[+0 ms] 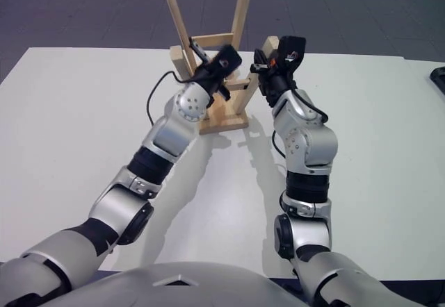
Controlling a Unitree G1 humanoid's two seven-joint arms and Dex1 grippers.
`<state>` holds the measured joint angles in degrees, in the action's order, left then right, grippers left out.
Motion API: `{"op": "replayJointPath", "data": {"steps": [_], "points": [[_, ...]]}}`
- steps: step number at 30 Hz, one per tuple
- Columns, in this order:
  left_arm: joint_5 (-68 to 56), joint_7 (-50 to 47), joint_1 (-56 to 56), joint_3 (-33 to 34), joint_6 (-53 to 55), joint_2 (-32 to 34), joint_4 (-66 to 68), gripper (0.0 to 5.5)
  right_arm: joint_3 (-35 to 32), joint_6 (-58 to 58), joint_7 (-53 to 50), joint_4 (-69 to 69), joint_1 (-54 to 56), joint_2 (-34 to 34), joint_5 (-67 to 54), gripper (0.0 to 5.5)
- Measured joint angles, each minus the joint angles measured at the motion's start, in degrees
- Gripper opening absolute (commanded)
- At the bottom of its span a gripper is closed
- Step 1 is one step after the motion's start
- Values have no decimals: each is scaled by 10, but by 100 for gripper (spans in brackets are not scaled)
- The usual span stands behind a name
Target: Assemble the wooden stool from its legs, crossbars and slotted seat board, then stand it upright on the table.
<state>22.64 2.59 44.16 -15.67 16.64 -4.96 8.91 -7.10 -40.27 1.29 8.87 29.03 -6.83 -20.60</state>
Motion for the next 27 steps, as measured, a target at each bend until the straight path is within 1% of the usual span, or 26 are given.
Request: {"op": "replayJointPath", "data": {"steps": [2, 3, 6, 7, 8, 10, 11, 12, 13, 15, 16, 18, 20, 22, 24, 27], "points": [[-37, -12, 11, 32, -10, -16, -66, 85, 10, 3, 2, 6, -6, -2, 4, 101], [-65, -17, 31, 63, -17, -16, -110, 105, 14, 4, 3, 11, -11, -2, 5, 101], [-118, -22, 87, 143, -13, -1, -183, 154, 30, 10, 3, 19, -18, -7, 13, 103], [-132, -23, 110, 172, -2, 19, -207, 170, 36, 12, 3, 22, -21, -8, 16, 103], [-137, -24, 124, 201, 9, 44, -224, 188, 41, 14, 3, 25, -23, -8, 17, 140], [-138, -25, 123, 288, 57, 125, -254, 221, 57, 13, 5, 32, -35, -14, 33, 170], [-138, -25, 106, 320, 80, 153, -260, 240, 65, -3, 7, 25, -54, -17, 37, 189], [-138, -20, 62, 347, 111, 179, -265, 257, 69, 4, 7, 31, -72, -14, 38, 205], [-138, -12, 13, 357, 148, 187, -268, 276, 72, 1, 7, 36, -74, -16, 45, 223], [-141, 3, -85, 345, 234, 168, -284, 307, 85, -1, 7, 48, -77, -20, 60, 252], [-150, 9, -137, 319, 281, 147, -298, 325, 92, -3, 7, 59, -82, -22, 69, 270], [-151, 15, -197, 243, 317, 112, -314, 361, 89, 0, 2, 65, -89, -17, 74, 304], [-140, 4, -218, 168, 316, 82, -324, 398, 74, 14, 3, 69, -91, -5, 68, 340], [-113, -12, -235, 111, 289, 81, -315, 426, 59, 31, 20, 86, -91, -3, 51, 367], [-94, -33, -247, 92, 262, 81, -296, 470, 36, 47, 50, 109, -94, -7, 22, 409], [-86, -58, -247, 93, 229, 78, -277, 518, -25, 54, 112, 155, -98, -12, -84, 456]]}}
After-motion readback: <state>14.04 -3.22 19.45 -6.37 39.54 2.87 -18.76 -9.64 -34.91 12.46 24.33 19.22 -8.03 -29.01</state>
